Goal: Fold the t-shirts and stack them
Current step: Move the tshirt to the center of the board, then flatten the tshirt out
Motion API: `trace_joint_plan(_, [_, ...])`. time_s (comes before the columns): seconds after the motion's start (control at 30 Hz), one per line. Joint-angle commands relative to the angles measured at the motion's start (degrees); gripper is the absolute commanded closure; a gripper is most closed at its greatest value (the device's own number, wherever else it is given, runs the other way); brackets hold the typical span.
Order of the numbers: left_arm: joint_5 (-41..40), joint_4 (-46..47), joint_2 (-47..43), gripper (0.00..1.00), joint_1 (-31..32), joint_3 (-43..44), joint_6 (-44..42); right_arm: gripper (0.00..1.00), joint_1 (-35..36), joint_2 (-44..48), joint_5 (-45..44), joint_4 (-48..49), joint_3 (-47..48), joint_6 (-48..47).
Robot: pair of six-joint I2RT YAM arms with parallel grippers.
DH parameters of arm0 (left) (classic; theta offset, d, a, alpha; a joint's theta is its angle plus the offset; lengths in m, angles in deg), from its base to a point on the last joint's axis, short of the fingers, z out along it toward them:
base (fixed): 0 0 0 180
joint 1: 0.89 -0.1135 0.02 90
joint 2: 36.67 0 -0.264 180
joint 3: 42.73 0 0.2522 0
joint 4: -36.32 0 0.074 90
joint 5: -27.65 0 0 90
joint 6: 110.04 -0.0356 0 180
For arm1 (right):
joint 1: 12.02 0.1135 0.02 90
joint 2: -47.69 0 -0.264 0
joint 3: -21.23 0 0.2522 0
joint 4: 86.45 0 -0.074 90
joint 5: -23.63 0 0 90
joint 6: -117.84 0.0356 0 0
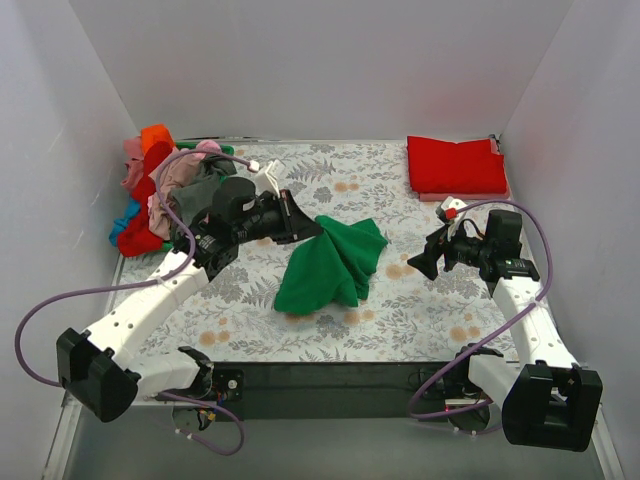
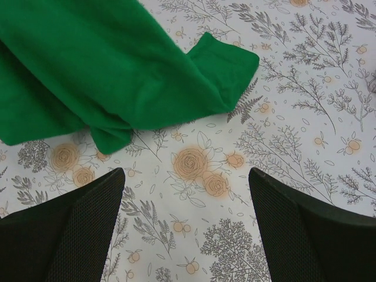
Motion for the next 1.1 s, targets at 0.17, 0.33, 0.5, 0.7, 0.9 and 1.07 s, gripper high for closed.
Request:
trace_joint_plan(0.17, [-11.0,-4.3,4.0,0.96,0.6,-6.2,-10.6,0.08,-0.6,-0.7,0.7,-0.6,-0.5,-1.6])
trace_joint_plan(0.33, [-13.0,-15.2,5.9,0.48,0.6,-5.4,-15.6,0.08,-0.5,-2.3,5.0,-5.2,0.1,-6.4])
trace_joint_plan(0.5, [-17.5,-15.2,-3.1,0.24,0.6,-10.8,-13.8,0.09,2.2,-6.8,5.4,-9.7,1.9,-10.8])
trace_joint_plan(0.7, [-18.1,-14.1,-9.8,0.24,0.6,-19.1,-7.9,0.12,10.4,-13.9,-7.9,-10.9,9.4,-10.5])
trace_joint_plan(0.9, [-11.9,-7.9,-13.8,0.24,0.5,-27.7,-1.8,0.15,13.4,-26.6,-16.2,-11.3,21.7,-5.0])
trace_joint_plan(1.07, [-7.5,-5.8,-11.4,0.25,0.5,-30.7,-0.7,0.25,13.9,-36.4,-18.8,-12.3,29.3,0.2])
